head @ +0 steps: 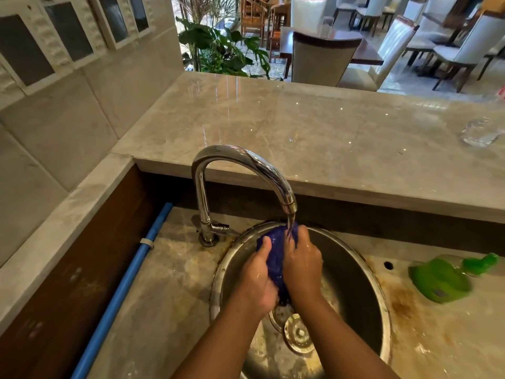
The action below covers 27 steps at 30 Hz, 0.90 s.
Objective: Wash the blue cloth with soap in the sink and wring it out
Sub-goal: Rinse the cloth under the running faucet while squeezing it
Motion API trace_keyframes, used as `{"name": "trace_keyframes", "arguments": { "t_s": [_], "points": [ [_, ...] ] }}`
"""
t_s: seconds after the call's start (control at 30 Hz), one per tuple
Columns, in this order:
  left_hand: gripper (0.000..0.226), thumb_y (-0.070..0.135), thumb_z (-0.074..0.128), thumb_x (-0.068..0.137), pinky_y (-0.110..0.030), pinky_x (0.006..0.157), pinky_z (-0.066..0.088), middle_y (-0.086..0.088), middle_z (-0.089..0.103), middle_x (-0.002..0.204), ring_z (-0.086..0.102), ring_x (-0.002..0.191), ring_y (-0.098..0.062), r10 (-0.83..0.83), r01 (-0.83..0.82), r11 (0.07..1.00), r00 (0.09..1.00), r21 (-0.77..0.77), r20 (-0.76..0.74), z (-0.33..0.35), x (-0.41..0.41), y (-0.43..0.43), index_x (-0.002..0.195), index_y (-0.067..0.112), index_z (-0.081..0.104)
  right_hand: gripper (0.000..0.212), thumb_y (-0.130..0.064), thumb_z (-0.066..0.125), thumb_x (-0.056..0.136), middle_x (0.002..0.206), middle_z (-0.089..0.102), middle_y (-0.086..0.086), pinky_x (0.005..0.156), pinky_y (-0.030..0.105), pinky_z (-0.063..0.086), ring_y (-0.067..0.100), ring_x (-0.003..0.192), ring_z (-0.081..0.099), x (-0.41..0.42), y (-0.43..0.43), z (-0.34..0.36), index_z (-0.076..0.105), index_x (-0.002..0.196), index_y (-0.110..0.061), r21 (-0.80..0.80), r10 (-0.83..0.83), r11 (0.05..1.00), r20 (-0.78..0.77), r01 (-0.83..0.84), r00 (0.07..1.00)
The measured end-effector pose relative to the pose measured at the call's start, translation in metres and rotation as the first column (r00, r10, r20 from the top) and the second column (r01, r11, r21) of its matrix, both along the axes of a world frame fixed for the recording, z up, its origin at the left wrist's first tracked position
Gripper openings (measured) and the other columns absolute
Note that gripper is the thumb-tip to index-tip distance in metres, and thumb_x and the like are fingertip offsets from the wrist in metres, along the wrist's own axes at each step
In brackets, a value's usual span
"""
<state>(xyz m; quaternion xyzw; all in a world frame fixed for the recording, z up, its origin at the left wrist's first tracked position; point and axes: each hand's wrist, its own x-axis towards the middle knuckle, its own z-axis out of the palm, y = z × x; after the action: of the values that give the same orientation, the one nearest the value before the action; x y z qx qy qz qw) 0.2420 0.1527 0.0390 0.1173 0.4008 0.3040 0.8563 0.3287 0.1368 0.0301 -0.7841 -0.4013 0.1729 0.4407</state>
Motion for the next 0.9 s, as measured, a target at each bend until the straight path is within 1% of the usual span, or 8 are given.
{"name": "trace_keyframes", "arguments": {
  "t_s": [0.13,0.2,0.3,0.37,0.47,0.67,0.8,0.9],
  "points": [
    [0.054,0.045,0.055,0.094,-0.046,0.09,0.053,-0.016,0.069,0.128,0.065,0.119,-0.032,-0.048,0.048,0.999,0.998,-0.005,-0.036,-0.003,-0.002,0.004,0.137,0.012,0.058,0.016,-0.032,0.046,0.103,0.074,0.064,-0.001,0.061,0.042,0.058,0.015,0.063,0.064,0.013,-0.007,-0.002,0.057,0.098,-0.021,-0.027,-0.05,0.999,-0.126,0.047,0.991],
    [0.054,0.048,0.05,0.098,-0.046,0.089,0.052,-0.019,0.067,0.129,0.063,0.119,-0.033,-0.038,0.036,0.998,0.999,-0.046,-0.034,0.0,-0.004,0.012,0.136,0.01,0.059,0.016,-0.028,0.049,0.102,0.071,0.063,-0.001,0.056,0.035,0.053,0.014,0.06,0.061,0.001,-0.017,0.004,0.055,0.089,-0.022,0.083,0.007,0.997,-0.099,0.001,0.995],
    [0.056,0.05,0.046,0.1,-0.038,0.085,0.054,-0.018,0.069,0.127,0.066,0.112,-0.029,-0.069,0.067,0.997,0.997,-0.043,-0.042,0.0,-0.002,0.018,0.132,0.008,0.063,0.009,-0.022,0.053,0.101,0.076,0.065,-0.005,0.056,0.019,0.048,0.007,0.064,0.062,-0.021,-0.021,0.008,0.059,0.094,-0.02,0.136,0.148,0.98,-0.017,-0.144,0.989],
    [0.055,0.051,0.047,0.099,-0.037,0.087,0.055,-0.015,0.071,0.125,0.067,0.114,-0.028,-0.09,0.089,0.995,0.994,-0.035,-0.056,0.0,0.0,0.013,0.13,0.01,0.065,0.009,-0.028,0.053,0.1,0.076,0.064,-0.007,0.057,0.025,0.05,0.006,0.064,0.061,-0.019,-0.011,0.004,0.059,0.097,-0.021,0.083,0.107,0.99,0.107,-0.116,0.988],
    [0.052,0.049,0.051,0.097,-0.046,0.091,0.055,-0.016,0.07,0.126,0.066,0.117,-0.034,-0.071,0.07,0.997,0.997,-0.017,-0.042,-0.004,-0.003,0.008,0.133,0.014,0.063,0.016,-0.033,0.046,0.101,0.074,0.062,-0.004,0.058,0.039,0.055,0.013,0.064,0.062,0.003,0.007,0.003,0.054,0.095,-0.02,0.0,0.04,0.999,0.124,-0.041,0.991],
    [0.048,0.047,0.051,0.098,-0.056,0.094,0.054,-0.017,0.072,0.122,0.068,0.112,-0.038,-0.033,0.035,0.999,0.997,0.023,-0.066,-0.005,-0.019,0.02,0.131,0.014,0.061,0.017,-0.029,0.046,0.103,0.08,0.061,-0.003,0.06,0.026,0.045,0.012,0.07,0.061,0.033,0.013,0.014,0.057,0.099,-0.017,-0.043,0.042,0.998,-0.1,-0.047,0.994],
    [0.041,0.046,0.056,0.098,-0.059,0.09,0.057,-0.013,0.072,0.12,0.072,0.104,-0.034,0.08,0.001,0.975,0.932,0.223,-0.354,-0.005,-0.02,0.033,0.129,0.02,0.057,0.017,-0.027,0.047,0.103,0.087,0.065,0.004,0.069,0.036,0.051,0.021,0.076,0.063,0.031,0.002,0.025,0.06,0.096,-0.018,0.097,0.098,0.993,-0.269,-0.074,0.958],
    [0.029,0.044,0.053,0.1,-0.055,0.091,0.058,-0.006,0.074,0.113,0.072,0.101,-0.026,0.175,0.036,0.92,0.853,0.39,-0.492,0.002,-0.013,0.033,0.113,0.022,0.065,0.017,-0.027,0.047,0.103,0.09,0.067,0.006,0.075,0.044,0.054,0.028,0.081,0.065,0.023,-0.005,0.025,0.062,0.097,-0.021,0.153,0.051,0.988,-0.397,0.011,0.917]
  ]
}}
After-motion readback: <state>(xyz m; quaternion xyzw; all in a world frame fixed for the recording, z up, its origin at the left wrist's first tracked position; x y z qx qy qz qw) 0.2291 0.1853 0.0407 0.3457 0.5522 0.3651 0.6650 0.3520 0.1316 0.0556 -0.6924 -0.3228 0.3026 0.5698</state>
